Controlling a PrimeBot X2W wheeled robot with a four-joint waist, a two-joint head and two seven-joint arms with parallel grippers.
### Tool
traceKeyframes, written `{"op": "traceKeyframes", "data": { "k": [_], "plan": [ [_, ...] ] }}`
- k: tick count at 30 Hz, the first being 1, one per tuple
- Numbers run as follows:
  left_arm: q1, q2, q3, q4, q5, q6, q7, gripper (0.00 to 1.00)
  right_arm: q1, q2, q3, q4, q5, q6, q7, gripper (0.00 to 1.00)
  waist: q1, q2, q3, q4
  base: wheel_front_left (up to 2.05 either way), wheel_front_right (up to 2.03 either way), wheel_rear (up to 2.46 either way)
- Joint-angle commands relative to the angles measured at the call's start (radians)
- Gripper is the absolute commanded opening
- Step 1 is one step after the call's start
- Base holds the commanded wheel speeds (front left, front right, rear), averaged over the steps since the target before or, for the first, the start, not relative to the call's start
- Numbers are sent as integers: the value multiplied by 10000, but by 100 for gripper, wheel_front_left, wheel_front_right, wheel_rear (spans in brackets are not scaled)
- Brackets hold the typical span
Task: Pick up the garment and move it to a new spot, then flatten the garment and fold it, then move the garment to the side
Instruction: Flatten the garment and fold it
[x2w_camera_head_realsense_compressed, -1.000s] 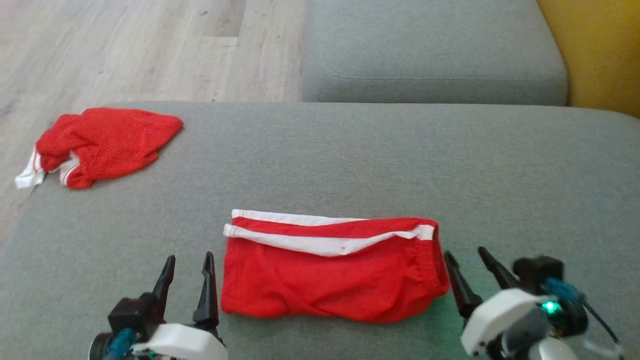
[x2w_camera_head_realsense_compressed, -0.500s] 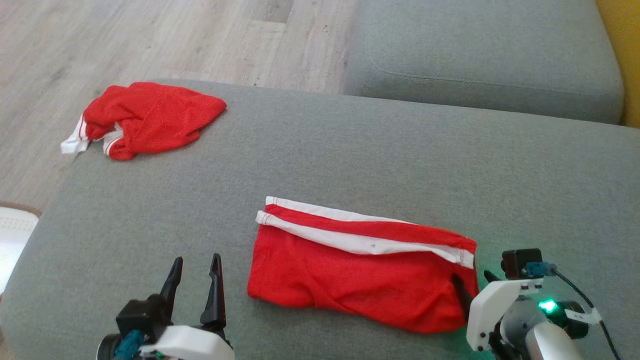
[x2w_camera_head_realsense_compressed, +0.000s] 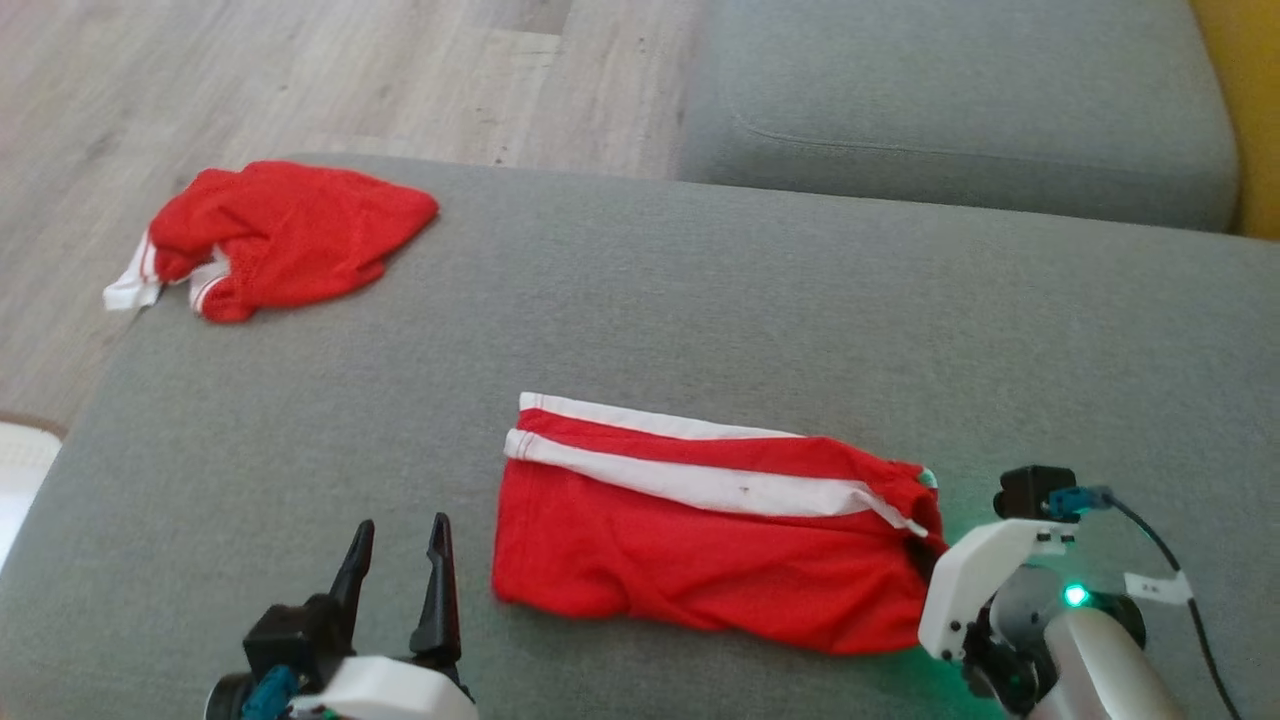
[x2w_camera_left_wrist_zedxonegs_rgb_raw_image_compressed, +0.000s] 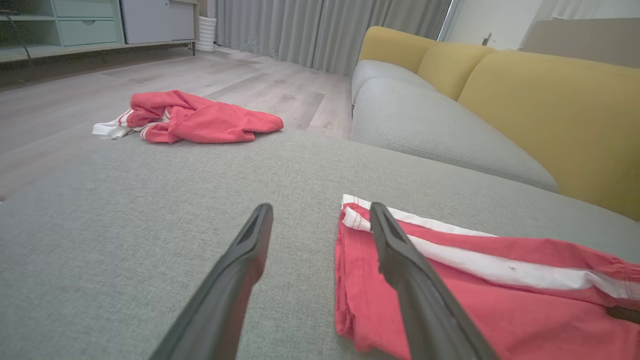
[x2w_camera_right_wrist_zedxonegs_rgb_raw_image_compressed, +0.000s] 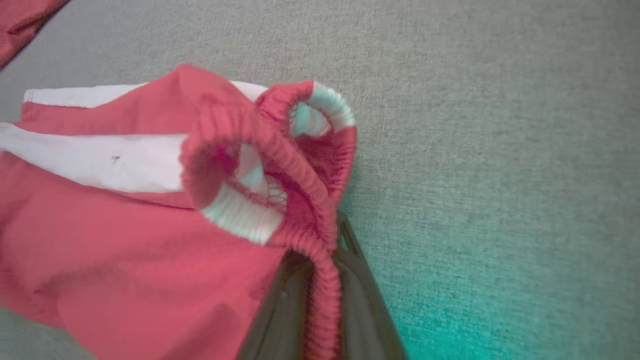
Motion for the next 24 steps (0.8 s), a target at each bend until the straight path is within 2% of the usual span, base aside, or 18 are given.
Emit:
{"op": "traceKeyframes", "data": {
  "k": [1,4,10,13,17,24],
  "plan": [
    [-461,25,265,-267,-17,3,-127,100,-566,-45,187,-230,81,67,97,0,0,0,-5,-181,0,0,0],
    [-484,-4,211,-288,-2,10,-142,100,-788,-294,16,-365,178,67,302,0,0,0,0,-454,0,0,0],
    [-517,-95,82,-283,7,16,-157,100,-826,-1346,-449,-978,448,67,869,0,0,0,10,-883,0,0,0],
    [-513,-124,51,-264,-9,22,-174,100,-628,-1660,-684,-1362,576,67,1115,0,0,0,19,-1033,0,0,0],
    [-528,-123,27,-244,-20,28,-187,100,-306,-1577,-700,-2032,999,67,1436,0,0,0,20,-1173,0,0,0],
    [-596,-112,-46,-218,-24,1,-159,100,207,-1245,-111,-3674,2081,67,2070,0,0,0,-25,-1164,0,0,0]
  ]
}}
